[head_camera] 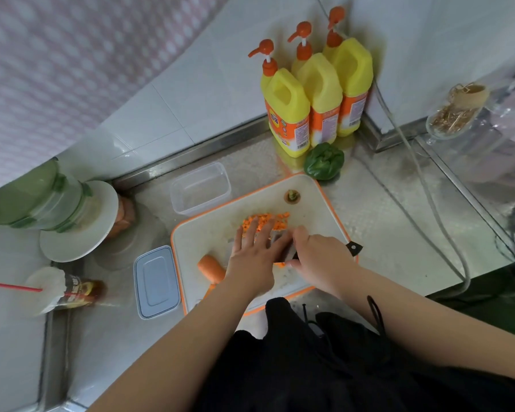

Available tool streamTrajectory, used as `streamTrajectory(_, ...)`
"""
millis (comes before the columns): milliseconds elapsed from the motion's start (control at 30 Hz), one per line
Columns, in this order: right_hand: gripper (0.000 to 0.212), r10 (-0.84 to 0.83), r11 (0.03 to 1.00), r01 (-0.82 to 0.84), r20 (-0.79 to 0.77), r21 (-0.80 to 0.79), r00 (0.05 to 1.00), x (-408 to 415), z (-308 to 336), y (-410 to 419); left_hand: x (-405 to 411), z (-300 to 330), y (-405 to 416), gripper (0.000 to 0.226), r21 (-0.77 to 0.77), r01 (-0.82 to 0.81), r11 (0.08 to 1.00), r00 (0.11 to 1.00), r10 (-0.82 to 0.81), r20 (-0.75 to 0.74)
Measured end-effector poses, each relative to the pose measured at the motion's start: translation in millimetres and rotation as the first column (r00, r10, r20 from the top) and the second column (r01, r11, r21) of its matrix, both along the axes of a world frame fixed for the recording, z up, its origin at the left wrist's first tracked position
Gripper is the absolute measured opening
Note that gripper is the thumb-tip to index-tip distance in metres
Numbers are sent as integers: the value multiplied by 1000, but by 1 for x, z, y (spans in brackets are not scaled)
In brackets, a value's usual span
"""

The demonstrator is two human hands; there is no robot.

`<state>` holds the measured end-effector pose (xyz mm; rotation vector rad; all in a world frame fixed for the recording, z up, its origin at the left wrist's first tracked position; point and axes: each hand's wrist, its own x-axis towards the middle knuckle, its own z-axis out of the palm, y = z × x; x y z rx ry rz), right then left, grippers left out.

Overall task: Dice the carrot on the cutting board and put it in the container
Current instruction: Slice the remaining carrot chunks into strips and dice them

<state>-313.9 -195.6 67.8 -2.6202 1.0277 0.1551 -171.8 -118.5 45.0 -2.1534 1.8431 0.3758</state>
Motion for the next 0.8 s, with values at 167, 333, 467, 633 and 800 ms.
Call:
streamTrajectory(167, 55, 15, 997, -15, -3, -72, 1000, -8, 4, -4, 13, -1, -5, 95, 43, -105, 994, 994, 103, 42)
streamTrajectory(333, 55, -78, 996, 78, 12, -40, 997, -19, 1, -12, 25, -8, 1, 90, 71, -135, 988, 988, 128, 90)
streamTrajectory(467, 57, -130, 991, 130, 20, -26, 991, -25, -4, -18, 31, -9, -3, 84, 88, -140, 986, 984, 128, 126)
streamTrajectory(633, 51, -191, 981, 193, 41, -34, 981, -32, -4, -23, 43, -12, -6, 72, 97, -243, 965, 963, 229, 141)
streamTrajectory(800, 41, -274, 960, 278, 107, -21, 956, -37, -6, -25, 40, -10, -7, 49, -62, -424, 903, 902, 415, -122)
